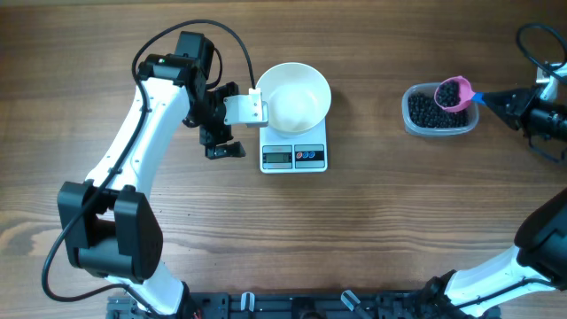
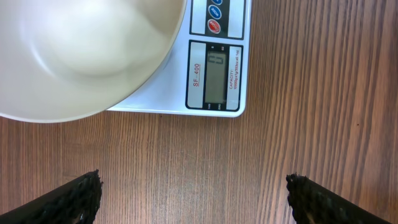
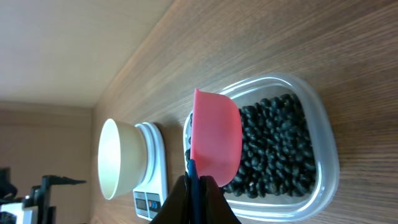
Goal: Scoop item into bowl and weigh 150g on scale
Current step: 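Lift the filled scoop and carry it over the white bowl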
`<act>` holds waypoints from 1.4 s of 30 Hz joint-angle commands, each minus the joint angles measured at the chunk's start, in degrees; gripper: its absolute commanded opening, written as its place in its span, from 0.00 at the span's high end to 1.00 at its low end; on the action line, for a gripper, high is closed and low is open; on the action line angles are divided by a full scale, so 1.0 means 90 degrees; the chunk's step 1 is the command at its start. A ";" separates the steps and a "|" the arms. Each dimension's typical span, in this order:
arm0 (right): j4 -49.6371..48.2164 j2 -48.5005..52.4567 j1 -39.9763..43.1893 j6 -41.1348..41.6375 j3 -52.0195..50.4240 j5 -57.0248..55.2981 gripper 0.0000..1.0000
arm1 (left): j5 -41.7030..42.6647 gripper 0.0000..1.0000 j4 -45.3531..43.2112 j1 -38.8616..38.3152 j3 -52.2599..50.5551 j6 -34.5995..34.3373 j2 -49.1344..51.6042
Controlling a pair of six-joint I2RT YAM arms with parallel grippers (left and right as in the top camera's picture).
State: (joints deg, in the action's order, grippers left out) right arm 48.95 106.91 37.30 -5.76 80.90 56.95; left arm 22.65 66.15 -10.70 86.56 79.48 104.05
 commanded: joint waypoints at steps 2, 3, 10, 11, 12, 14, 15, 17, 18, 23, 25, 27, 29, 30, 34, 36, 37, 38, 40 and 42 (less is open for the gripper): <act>-0.0049 0.0066 0.0032 0.0211 -0.0032 0.0491 0.96 | 0.0170 0.00 0.0002 0.0036 -0.0053 0.0124 0.0015; -0.0053 0.0066 0.0032 0.0211 -0.0032 0.0610 0.96 | 0.0172 0.00 0.0002 0.0036 -0.0053 0.0124 0.0015; -0.0080 0.0066 0.0029 0.0389 -0.0032 0.1066 0.96 | 0.0170 0.00 0.0002 0.0036 -0.0053 0.0124 0.0015; -0.0092 0.0066 0.0019 0.0488 -0.0032 0.1066 0.96 | 0.0172 0.00 0.0002 0.0036 -0.0053 0.0124 0.0015; -0.0107 0.0068 0.0007 0.0529 -0.0032 0.1069 0.96 | 0.0170 0.00 0.0002 0.0036 -0.0053 0.0124 0.0015; -0.0138 0.0066 -0.0039 0.0549 -0.0032 0.1069 0.96 | 0.0170 0.00 0.0002 0.0036 -0.0053 0.0124 0.0015; -0.0170 0.0066 -0.0073 0.0627 -0.0032 0.1069 0.96 | 0.0170 0.00 0.0002 0.0036 -0.0053 0.0124 0.0015; -0.0238 0.0066 -0.0134 0.0818 -0.0032 0.1069 0.96 | 0.0170 0.00 0.0002 0.0036 -0.0053 0.0124 0.0015; -0.0289 0.0066 -0.0172 0.0899 -0.0032 0.1073 0.96 | 0.0170 0.00 0.0002 0.0036 -0.0053 0.0124 0.0015; -0.0619 0.0068 -0.0515 0.1212 -0.0032 0.1185 0.96 | 0.0170 0.00 0.0002 0.0036 -0.0053 0.0124 0.0015; -0.0678 0.0066 -0.0678 0.1241 -0.0032 0.1185 0.96 | 0.0170 0.00 0.0002 0.0036 -0.0053 0.0124 0.0015; -0.0787 0.0066 -0.0906 0.1404 -0.0032 0.1183 0.96 | 0.0172 0.00 0.0002 0.0036 -0.0053 0.0124 0.0015; -0.0911 0.0068 -0.1110 0.1627 -0.0032 0.1183 0.96 | 0.0170 0.00 0.0002 0.0036 -0.0053 0.0124 0.0015; -0.0998 0.0066 -0.1265 0.1749 -0.0032 0.1185 0.96 | 0.0172 0.00 0.0002 0.0036 -0.0053 0.0124 0.0015; -0.1389 0.0066 -0.1909 0.2079 -0.0032 0.1183 0.96 | 0.0170 0.00 0.0002 0.0036 -0.0053 0.0124 0.0015; -0.1596 0.0066 -0.2198 0.2290 -0.0032 0.1183 0.96 | 0.0170 0.00 0.0002 0.0036 -0.0053 0.0124 0.0012; -0.1775 0.0066 -0.2431 0.2455 -0.0032 0.1183 0.96 | 0.0170 0.00 0.0002 0.0036 -0.0053 0.0124 0.0015; -0.1872 0.0068 -0.2565 0.2516 -0.0032 0.1185 0.96 | 0.0170 0.00 0.0002 0.0036 -0.0053 0.0124 0.0015; -0.2140 0.0066 -0.2941 0.2674 -0.0032 0.1185 0.96 | 0.0170 0.00 0.0002 0.0036 -0.0053 0.0124 0.0015; -0.2344 0.0066 -0.3225 0.2669 -0.0032 0.1183 0.96 | 0.0172 0.00 0.0002 0.0036 -0.0053 0.0124 0.0015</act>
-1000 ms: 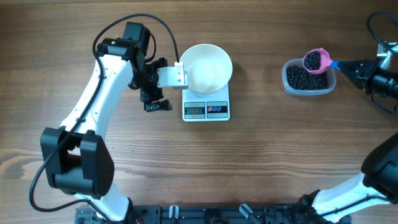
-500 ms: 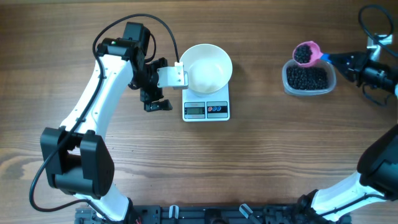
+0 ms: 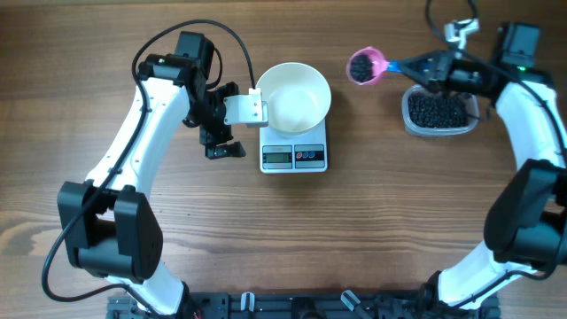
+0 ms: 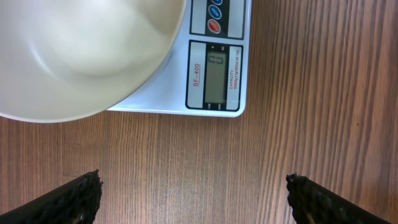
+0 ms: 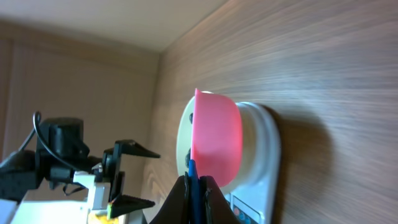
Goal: Scoop item into bowl and weigh 150g on scale
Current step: 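Lift the filled scoop and carry it over the white bowl, then tilt the scoop with the right gripper to pour beans into the bowl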
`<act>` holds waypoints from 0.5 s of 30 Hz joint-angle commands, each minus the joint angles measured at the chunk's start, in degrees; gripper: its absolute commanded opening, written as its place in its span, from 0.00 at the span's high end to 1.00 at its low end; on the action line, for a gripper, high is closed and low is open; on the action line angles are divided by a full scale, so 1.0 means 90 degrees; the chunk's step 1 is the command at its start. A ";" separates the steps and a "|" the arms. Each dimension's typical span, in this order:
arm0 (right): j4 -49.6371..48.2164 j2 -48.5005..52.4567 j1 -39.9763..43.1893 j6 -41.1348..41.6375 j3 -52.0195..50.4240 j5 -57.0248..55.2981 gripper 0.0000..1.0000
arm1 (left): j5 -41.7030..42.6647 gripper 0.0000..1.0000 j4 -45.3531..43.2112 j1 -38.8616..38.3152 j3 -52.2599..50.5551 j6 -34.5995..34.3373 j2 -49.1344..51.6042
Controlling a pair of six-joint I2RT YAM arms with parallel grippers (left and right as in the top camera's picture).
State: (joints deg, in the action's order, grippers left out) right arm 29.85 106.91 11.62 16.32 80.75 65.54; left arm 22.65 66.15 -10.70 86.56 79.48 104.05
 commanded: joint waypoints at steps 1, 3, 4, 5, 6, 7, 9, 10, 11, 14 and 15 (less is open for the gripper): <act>-0.0294 0.0066 -0.0471 0.0219 -0.0015 0.0228 0.96 | 0.0170 0.00 0.0002 0.0036 -0.0053 0.0124 0.0015; -0.0488 0.0066 -0.0690 0.0219 -0.0015 0.0228 0.96 | 0.0170 0.00 0.0002 0.0036 -0.0053 0.0124 0.0015; -0.0561 0.0066 -0.0767 0.0219 -0.0015 0.0226 0.96 | 0.0170 0.00 0.0002 0.0036 -0.0053 0.0124 0.0015; -0.0612 0.0068 -0.0821 0.0211 -0.0015 0.0226 0.96 | 0.0170 0.00 0.0002 0.0036 -0.0053 0.0124 0.0015; -0.0665 0.0066 -0.0886 0.0209 -0.0015 0.0206 0.96 | 0.0172 0.00 0.0002 0.0036 -0.0053 0.0124 0.0015; -0.0731 0.0066 -0.0952 0.0202 -0.0015 0.0197 0.96 | 0.0170 0.00 0.0002 0.0036 -0.0053 0.0124 0.0015; -0.0787 0.0066 -0.1115 0.0199 -0.0015 0.0007 0.96 | 0.0170 0.00 0.0002 0.0036 -0.0053 0.0124 0.0012; -0.0789 0.0066 -0.1195 0.0187 -0.0015 -0.0090 0.96 | 0.0170 0.00 0.0002 0.0036 -0.0053 0.0124 0.0015; -0.0789 0.0066 -0.1273 0.0182 -0.0015 -0.0189 0.96 | 0.0172 0.00 0.0002 0.0036 -0.0053 0.0124 0.0015; -0.0869 0.0066 -0.1498 -0.0044 -0.0015 -0.0330 0.96 | 0.0170 0.00 0.0002 0.0036 -0.0053 0.0124 0.0015; -0.0918 0.0068 -0.1562 -0.0163 -0.0015 -0.0330 0.96 | 0.0170 0.00 0.0002 0.0036 -0.0053 0.0124 0.0015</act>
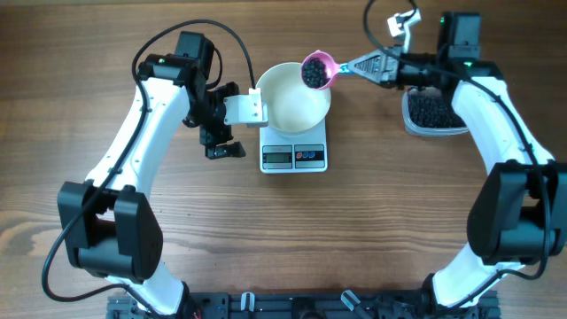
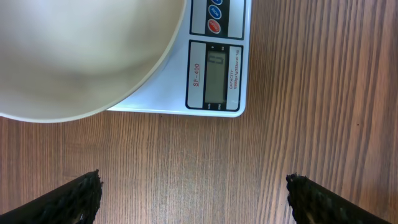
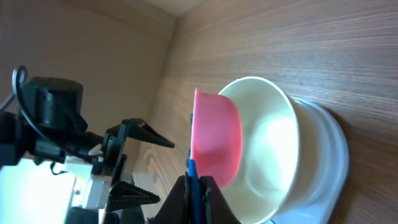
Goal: Scoop item into bowl and weigh 150g on scale
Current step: 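Tilt the scoop with the right gripper to pour beans into the bowl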
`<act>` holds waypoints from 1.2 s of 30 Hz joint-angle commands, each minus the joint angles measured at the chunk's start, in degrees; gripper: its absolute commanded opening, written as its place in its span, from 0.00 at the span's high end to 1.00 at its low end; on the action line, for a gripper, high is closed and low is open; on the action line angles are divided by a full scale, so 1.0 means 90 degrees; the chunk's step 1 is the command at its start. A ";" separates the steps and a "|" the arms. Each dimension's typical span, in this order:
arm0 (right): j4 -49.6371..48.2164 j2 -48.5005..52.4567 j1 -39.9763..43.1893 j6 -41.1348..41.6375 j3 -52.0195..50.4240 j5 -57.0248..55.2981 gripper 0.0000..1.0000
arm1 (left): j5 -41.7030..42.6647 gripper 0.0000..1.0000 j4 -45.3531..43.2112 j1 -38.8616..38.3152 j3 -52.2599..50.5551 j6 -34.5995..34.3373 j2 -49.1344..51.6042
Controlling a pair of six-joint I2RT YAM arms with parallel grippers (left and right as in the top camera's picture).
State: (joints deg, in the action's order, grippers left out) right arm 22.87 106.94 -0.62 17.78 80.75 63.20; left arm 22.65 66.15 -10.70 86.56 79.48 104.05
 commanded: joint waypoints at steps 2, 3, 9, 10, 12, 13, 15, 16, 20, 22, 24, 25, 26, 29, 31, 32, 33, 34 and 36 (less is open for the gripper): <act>-0.0250 0.0066 -0.0321 -0.0537 -0.0015 -0.0078 0.96 | 0.0172 0.00 0.0002 0.0036 -0.0053 0.0124 0.0015; -0.0262 0.0063 -0.0367 -0.0680 -0.0015 -0.0095 0.96 | 0.0172 0.01 0.0002 0.0036 -0.0053 0.0124 0.0015; -0.0355 0.0044 -0.0403 -0.1027 0.0010 -0.0330 0.96 | 0.0170 0.00 0.0002 0.0036 -0.0053 0.0124 0.0015; -0.0342 0.0029 -0.0403 -0.1030 0.0053 -0.0330 0.96 | 0.0170 0.00 0.0002 0.0036 -0.0053 0.0124 0.0015; -0.0253 -0.0061 -0.0403 -0.1256 0.0209 -0.0372 0.96 | 0.0170 0.00 0.0002 0.0036 -0.0053 0.0124 0.0015; -0.0223 -0.0151 -0.0403 -0.1316 0.0282 -0.0481 0.96 | 0.0172 0.00 0.0002 0.0036 -0.0053 0.0124 0.0015; -0.0223 -0.0396 -0.0408 -0.1319 0.0321 -0.0957 0.96 | 0.0172 0.00 0.0002 0.0036 -0.0053 0.0124 0.0015; -0.0182 -0.0534 -0.0408 -0.1377 0.0321 -0.1202 0.96 | 0.0170 0.00 0.0002 0.0036 -0.0053 0.0124 0.0015; 0.0393 -0.0957 -0.0415 -0.2285 0.0321 -0.1812 0.96 | 0.0172 0.00 0.0002 0.0036 -0.0053 0.0124 0.0015; 0.0644 -0.0993 -0.0469 -0.2640 0.0321 -0.1904 0.96 | 0.0172 0.00 0.0002 0.0036 -0.0053 0.0124 0.0015; 0.0787 -0.0991 -0.0568 -0.2907 0.0318 -0.1928 0.96 | 0.0170 0.00 0.0002 0.0036 -0.0053 0.0124 0.0015; 0.0828 -0.0991 -0.0636 -0.3075 0.0318 -0.1962 0.96 | 0.0170 0.00 0.0002 0.0036 -0.0053 0.0124 0.0015; 0.0845 -0.0991 -0.0714 -0.3184 0.0321 -0.2072 0.96 | 0.0170 0.00 0.0002 0.0036 -0.0053 0.0124 0.0015; 0.0850 -0.0991 -0.1039 -0.3577 0.0321 -0.2747 0.96 | 0.0170 0.00 0.0002 0.0036 -0.0053 0.0124 0.0015; 0.0848 -0.0991 -0.1268 -0.3983 0.0321 -0.3172 0.96 | 0.0172 0.00 0.0002 0.0036 -0.0053 0.0124 0.0015; 0.0848 -0.0991 -0.1336 -0.4124 0.0321 -0.3305 0.96 | 0.0172 0.00 0.0002 0.0036 -0.0053 0.0124 0.0015; 0.0845 -0.0991 -0.1394 -0.4226 0.0321 -0.3412 0.96 | 0.0170 0.00 0.0002 0.0036 -0.0053 0.0124 0.0015; 0.0845 -0.0991 -0.1440 -0.4337 0.0321 -0.3490 0.96 | 0.0172 0.00 0.0002 0.0036 -0.0053 0.0124 0.0015; 0.0845 -0.0991 -0.1501 -0.4597 0.0321 -0.3572 0.96 | 0.0170 0.00 0.0002 0.0036 -0.0053 0.0124 0.0015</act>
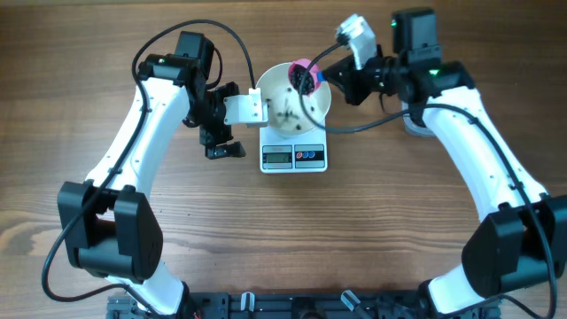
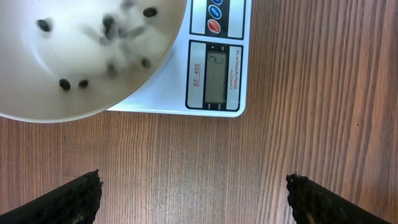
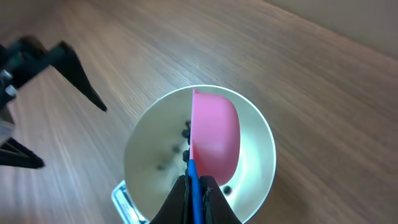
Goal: Scoop item into bowl and weigh 150g on scale
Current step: 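Tilt the scoop with the right gripper to pour beans into the bowl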
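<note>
A white bowl (image 1: 285,106) sits on the white digital scale (image 1: 293,157). My right gripper (image 3: 194,184) is shut on the blue handle of a pink scoop (image 3: 214,140), which is tipped sideways over the bowl (image 3: 258,168). Black beans (image 2: 109,25) are falling and bouncing inside the bowl (image 2: 37,93). In the overhead view the pink scoop (image 1: 302,67) shows at the bowl's far rim. My left gripper (image 2: 194,193) is open, low over bare wood just left of the scale, its display (image 2: 216,78) facing it. The bean container is mostly hidden behind my right arm.
The clear bean container (image 1: 413,127) peeks out at the back right under my right arm. My left arm (image 1: 133,151) reaches along the table's left side. A dark rail (image 1: 292,306) runs along the near edge.
The scoop, then level and full at the bowl's far rim, is now tipped over the bowl. Beans are dropping into it, and the scale's reading has changed. The left arm is unmoved.
My right gripper held the scoop full of beans over the container at the far right. Then it held the scoop between container and bowl, then at the bowl's rim. Now the scoop is tipped and beans lie in the bowl. The left gripper stayed open by the scale.
</note>
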`<act>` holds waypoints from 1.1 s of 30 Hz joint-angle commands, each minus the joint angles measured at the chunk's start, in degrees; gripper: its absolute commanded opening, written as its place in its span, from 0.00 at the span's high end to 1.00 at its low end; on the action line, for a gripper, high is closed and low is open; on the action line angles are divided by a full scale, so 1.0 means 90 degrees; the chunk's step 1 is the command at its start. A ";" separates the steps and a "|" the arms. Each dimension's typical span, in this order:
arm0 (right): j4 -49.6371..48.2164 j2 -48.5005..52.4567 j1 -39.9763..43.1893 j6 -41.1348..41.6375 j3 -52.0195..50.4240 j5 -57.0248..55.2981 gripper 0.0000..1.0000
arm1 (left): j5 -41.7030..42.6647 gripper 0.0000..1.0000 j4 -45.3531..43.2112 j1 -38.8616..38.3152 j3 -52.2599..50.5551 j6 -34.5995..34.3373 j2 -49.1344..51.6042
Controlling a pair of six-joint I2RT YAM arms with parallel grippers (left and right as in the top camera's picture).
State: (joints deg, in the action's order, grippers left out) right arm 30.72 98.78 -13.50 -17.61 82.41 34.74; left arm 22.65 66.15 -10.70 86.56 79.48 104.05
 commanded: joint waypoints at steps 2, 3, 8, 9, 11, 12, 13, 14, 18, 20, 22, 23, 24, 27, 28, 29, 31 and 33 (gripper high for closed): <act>-0.0044 -0.0085 -0.0114 -0.0971 0.0136 -0.0408 0.96 | 0.0170 0.00 0.0002 0.0036 -0.0053 0.0124 0.0015; -0.0049 -0.0085 -0.0129 -0.1095 0.0136 -0.0408 0.96 | 0.0170 0.00 0.0002 0.0036 -0.0053 0.0124 0.0015; -0.0092 -0.0085 -0.0172 -0.1875 0.0134 -0.0406 0.96 | 0.0172 0.00 0.0002 0.0036 -0.0053 0.0124 0.0015; -0.0126 -0.0085 -0.0172 -0.1931 0.0134 -0.0408 0.96 | 0.0170 0.00 0.0002 0.0036 -0.0053 0.0124 0.0015; -0.0257 -0.0085 -0.0172 -0.2079 0.0136 -0.0355 0.96 | 0.0172 0.00 0.0002 0.0036 -0.0053 0.0124 0.0015; -0.0308 -0.0085 -0.0172 -0.2076 0.0136 -0.0318 0.96 | 0.0172 0.00 0.0002 0.0036 -0.0053 0.0124 0.0015; -0.0352 -0.0085 -0.0172 -0.2181 0.0134 -0.0163 0.96 | 0.0170 0.00 0.0002 0.0036 -0.0053 0.0124 0.0015; -0.0355 -0.0085 -0.0172 -0.2385 0.0134 0.0022 0.96 | 0.0170 0.00 0.0002 0.0036 -0.0053 0.0124 0.0015; -0.0338 -0.0085 -0.0172 -0.3223 0.0134 0.0107 0.96 | 0.0170 0.00 0.0002 0.0036 -0.0053 0.0124 0.0015; -0.0338 -0.0085 -0.0172 -0.3609 0.0134 0.0131 0.96 | 0.0170 0.00 0.0002 0.0036 -0.0053 0.0124 0.0015; -0.0340 -0.0085 -0.0172 -0.3908 0.0134 0.0134 0.96 | 0.0172 0.00 0.0002 0.0036 -0.0053 0.0124 0.0012; -0.0345 -0.0085 -0.0172 -0.4053 0.0134 0.0148 0.96 | 0.0172 0.00 0.0002 0.0036 -0.0053 0.0124 0.0015; -0.0345 -0.0085 -0.0172 -0.4148 0.0134 0.0146 0.96 | 0.0170 0.00 0.0002 0.0036 -0.0053 0.0124 0.0015; -0.0345 -0.0085 -0.0172 -0.4376 0.0134 0.0148 0.96 | 0.0170 0.00 0.0002 0.0036 -0.0053 0.0124 0.0015; -0.0347 -0.0085 -0.0172 -0.4374 0.0134 0.0153 0.96 | 0.0172 0.00 0.0002 0.0036 -0.0053 0.0124 0.0015; -0.0340 -0.0085 -0.0172 -0.4357 0.0134 0.0160 0.96 | 0.0170 0.00 0.0002 0.0036 -0.0053 0.0124 0.0015; -0.0311 -0.0085 -0.0172 -0.4352 0.0134 0.0330 0.96 | 0.0170 0.00 0.0002 0.0036 -0.0053 0.0124 0.0015; -0.0311 -0.0085 -0.0172 -0.4350 0.0134 0.0539 0.96 | 0.0172 0.00 0.0002 0.0036 -0.0053 0.0124 0.0015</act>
State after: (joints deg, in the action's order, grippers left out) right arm 27.86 98.78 -14.76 -55.48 82.43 35.33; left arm 22.65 66.15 -10.70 86.56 79.48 104.05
